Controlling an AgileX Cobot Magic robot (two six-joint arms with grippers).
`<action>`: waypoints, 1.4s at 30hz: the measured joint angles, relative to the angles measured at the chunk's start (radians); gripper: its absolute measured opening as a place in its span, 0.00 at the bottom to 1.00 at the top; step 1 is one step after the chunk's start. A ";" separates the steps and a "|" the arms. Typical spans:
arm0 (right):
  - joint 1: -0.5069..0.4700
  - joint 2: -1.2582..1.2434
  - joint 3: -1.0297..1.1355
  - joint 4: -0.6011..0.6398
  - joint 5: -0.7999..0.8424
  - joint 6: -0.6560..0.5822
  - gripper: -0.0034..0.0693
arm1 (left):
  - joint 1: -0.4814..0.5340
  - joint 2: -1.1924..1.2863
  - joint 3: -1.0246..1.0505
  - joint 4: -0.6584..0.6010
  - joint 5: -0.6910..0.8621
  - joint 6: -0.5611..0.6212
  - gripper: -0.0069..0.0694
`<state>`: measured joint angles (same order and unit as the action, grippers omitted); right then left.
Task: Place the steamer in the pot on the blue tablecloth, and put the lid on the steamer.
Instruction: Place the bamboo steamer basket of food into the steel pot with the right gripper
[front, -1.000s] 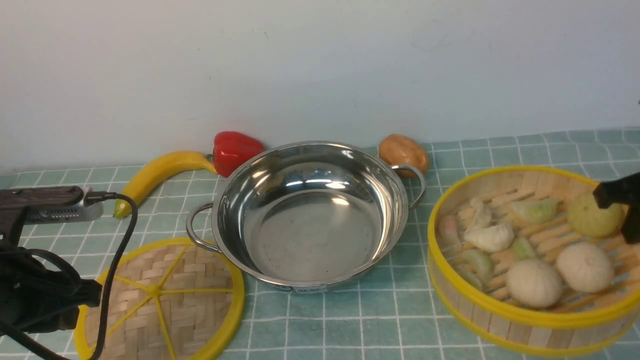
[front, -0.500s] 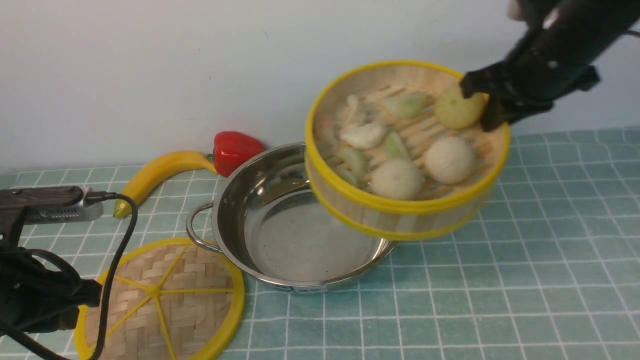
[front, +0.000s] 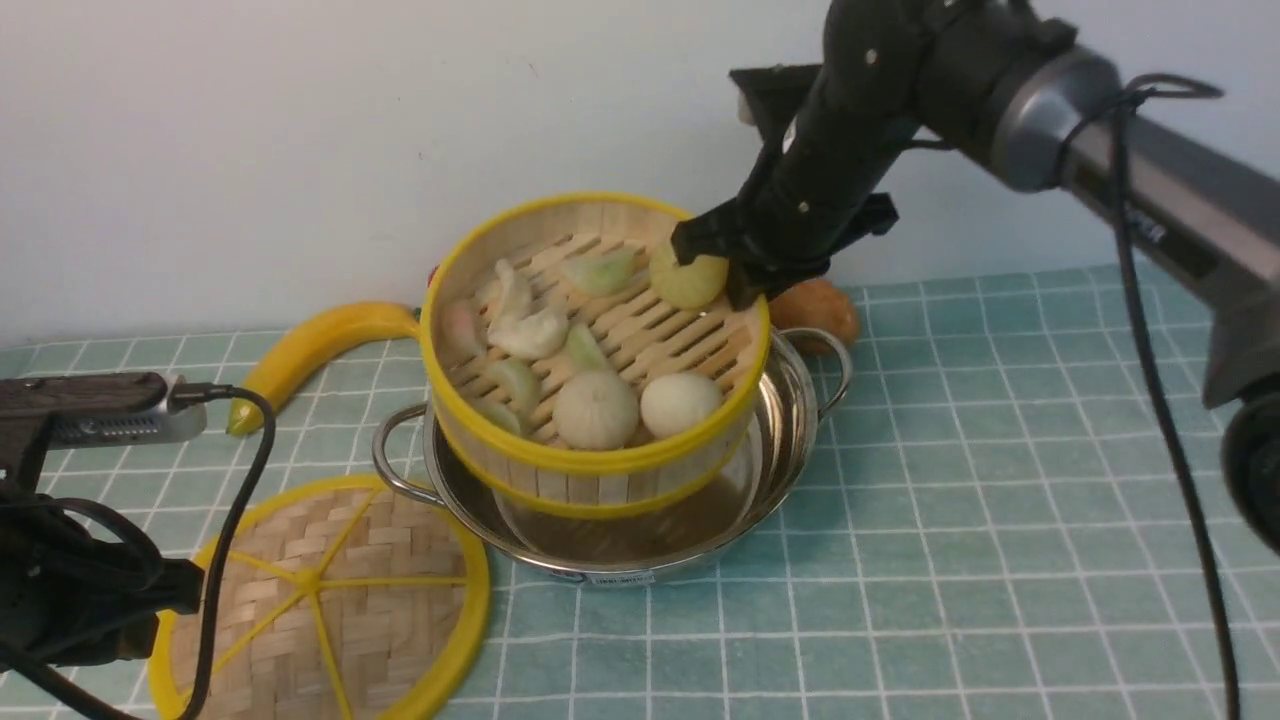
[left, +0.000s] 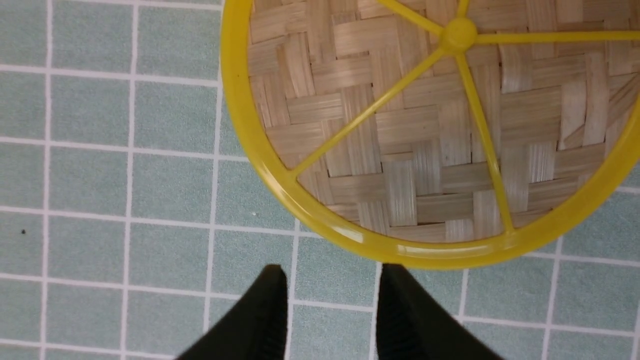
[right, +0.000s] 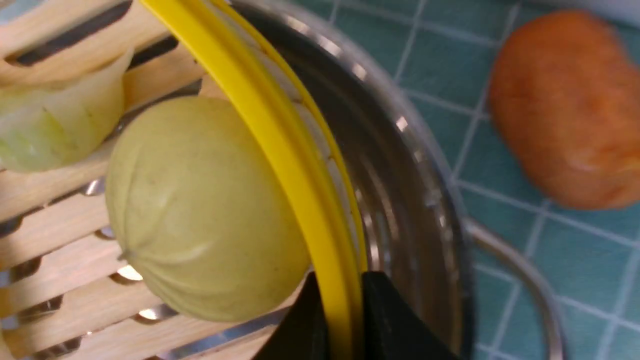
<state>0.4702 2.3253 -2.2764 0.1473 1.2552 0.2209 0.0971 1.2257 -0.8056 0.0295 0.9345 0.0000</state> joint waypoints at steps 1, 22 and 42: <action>0.009 0.022 0.000 0.000 0.001 0.000 0.15 | 0.000 0.000 0.000 0.000 0.000 0.000 0.41; 0.012 0.121 -0.001 -0.081 -0.008 0.022 0.15 | 0.000 0.000 0.000 0.000 -0.024 0.000 0.41; 0.011 0.049 -0.010 -0.064 -0.020 0.014 0.65 | 0.000 0.192 -0.004 -0.228 -0.242 0.194 0.41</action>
<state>0.4810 2.3740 -2.2866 0.0833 1.2354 0.2351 0.0971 1.4180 -0.8099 -0.1985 0.6925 0.1942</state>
